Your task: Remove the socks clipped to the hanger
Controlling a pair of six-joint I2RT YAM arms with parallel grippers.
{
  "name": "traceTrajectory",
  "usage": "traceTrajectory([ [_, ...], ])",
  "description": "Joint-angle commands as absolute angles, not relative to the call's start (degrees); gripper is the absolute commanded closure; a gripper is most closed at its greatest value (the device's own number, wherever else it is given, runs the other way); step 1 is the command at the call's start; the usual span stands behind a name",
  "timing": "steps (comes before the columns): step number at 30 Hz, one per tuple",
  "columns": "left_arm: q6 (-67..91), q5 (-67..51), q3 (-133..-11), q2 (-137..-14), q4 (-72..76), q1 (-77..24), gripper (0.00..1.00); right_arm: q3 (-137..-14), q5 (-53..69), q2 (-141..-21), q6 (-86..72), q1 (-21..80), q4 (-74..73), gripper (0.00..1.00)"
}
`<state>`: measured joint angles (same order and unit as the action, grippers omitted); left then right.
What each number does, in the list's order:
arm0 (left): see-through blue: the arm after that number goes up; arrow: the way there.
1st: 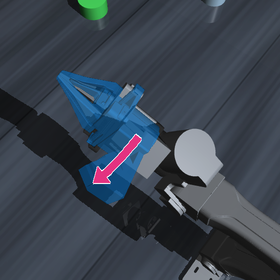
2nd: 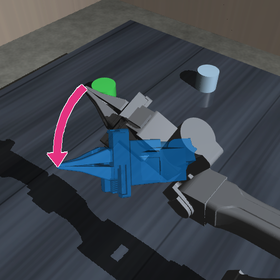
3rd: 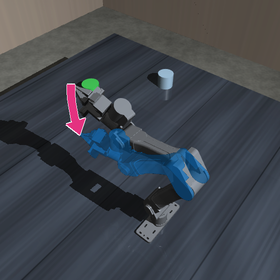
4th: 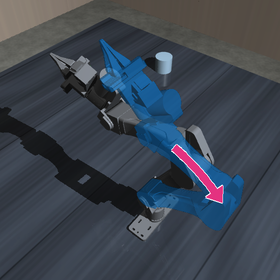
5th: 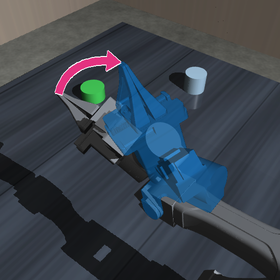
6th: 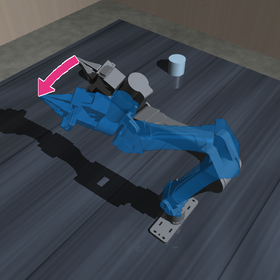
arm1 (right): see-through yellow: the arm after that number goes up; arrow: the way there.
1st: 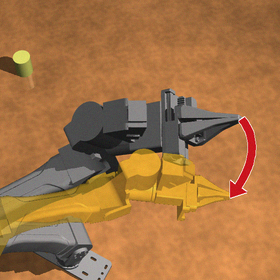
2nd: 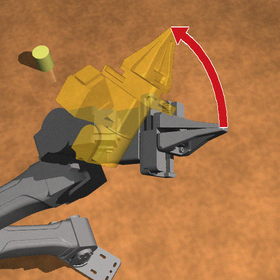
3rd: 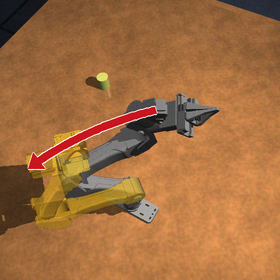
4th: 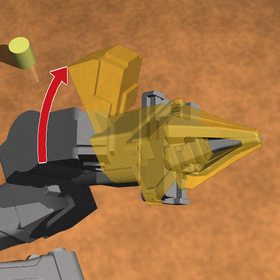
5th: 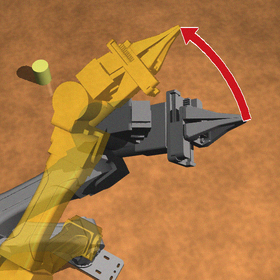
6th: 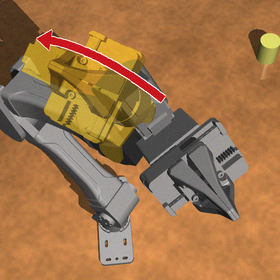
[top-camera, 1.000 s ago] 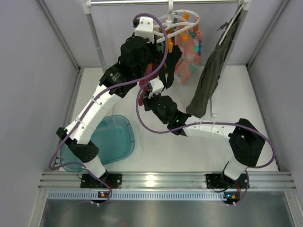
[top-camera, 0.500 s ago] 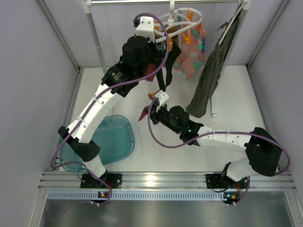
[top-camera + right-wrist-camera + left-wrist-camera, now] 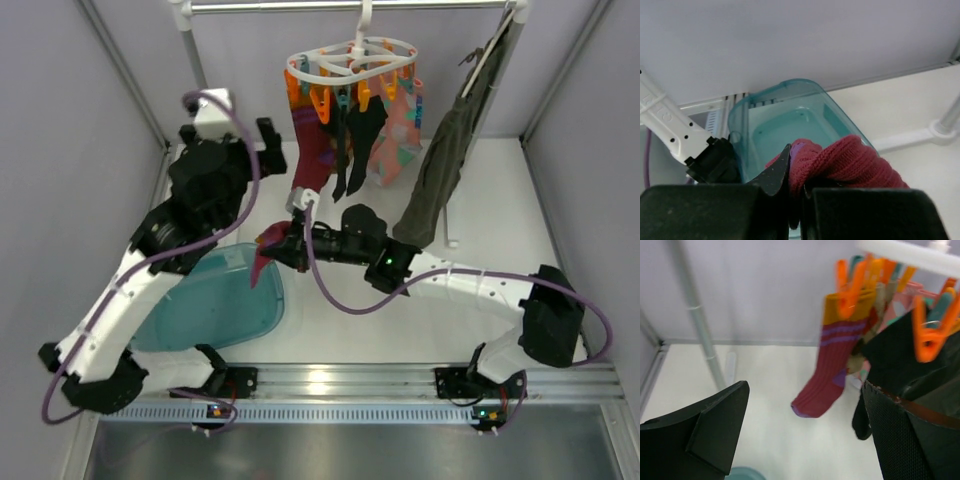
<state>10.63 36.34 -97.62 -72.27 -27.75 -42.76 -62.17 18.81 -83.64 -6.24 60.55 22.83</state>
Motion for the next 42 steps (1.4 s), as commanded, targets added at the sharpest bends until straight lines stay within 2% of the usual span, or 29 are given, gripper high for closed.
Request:
traceTrajectory([
  [1,14.58,46.91,-89.93,-62.07,-27.32,-42.89,0.01,-70.12,27.50,-90.16,-7.03,63.80,15.41,1.00],
  [5,17.92,55.88,-82.89,-51.27,-32.95,-42.89,0.01,-78.82,27.07,-99.20,-6.32,68.72,10.73,0.98],
  [6,19.67,56.25,-82.18,-50.11,-34.44,-42.89,0.01,-79.45,27.33,-100.45,-6.76,69.34,10.81,0.93],
  [7,20.47,56.60,-81.39,-49.05,-37.85,-42.89,0.01,-79.80,26.90,-101.42,-7.90,69.78,11.25,0.51],
  [8,21.35,55.64,-81.13,-47.48,-39.36,-42.89,0.01,-79.46,25.68,-102.38,-8.87,70.39,11.69,0.33],
  [9,22.40,54.59,-80.86,-46.68,-40.85,-42.89,0.01,-78.93,24.18,-102.31,-9.83,70.40,12.04,0.21],
  [10,22.59,53.01,-80.25,-45.80,-41.83,-42.89,0.02,-76.84,19.65,-101.78,-11.41,70.31,12.56,0.16],
  [15,21.10,44.76,-77.88,-40.44,-44.82,-42.89,0.01,-71.11,15.30,-92.65,-13.71,66.19,11.26,0.11],
  [18,19.34,38.96,-75.16,-36.50,-45.96,-42.89,0.01,-67.16,7.59,-84.84,-11.52,63.46,6.09,0.11],
  [20,19.25,37.01,-73.14,-34.03,-46.06,-42.89,0.01,-63.56,-1.81,-78.62,-10.99,60.84,3.62,0.09],
  [23,19.95,37.70,-67.69,-29.89,-45.79,-42.89,0.01,-60.03,-8.34,-72.80,-12.13,53.83,0.62,0.08],
  [27,22.41,41.39,-60.58,-28.74,-44.22,-42.89,0.01,-60.98,-12.29,-71.72,-10.12,44.57,0.44,0.08],
  [30,23.29,42.10,-57.93,-30.58,-43.42,-42.89,0.01,-63.89,-11.34,-74.35,-7.22,40.61,0.18,0.10],
  [34,23.20,39.73,-57.04,-33.31,-43.33,-42.89,0.01,-69.16,-6.79,-76.38,-5.97,35.09,-2.46,0.16],
  [42,23.12,36.39,-58.53,-34.19,-43.15,-42.89,0.01,-73.20,2.09,-80.67,-7.03,30.24,2.37,0.22],
])
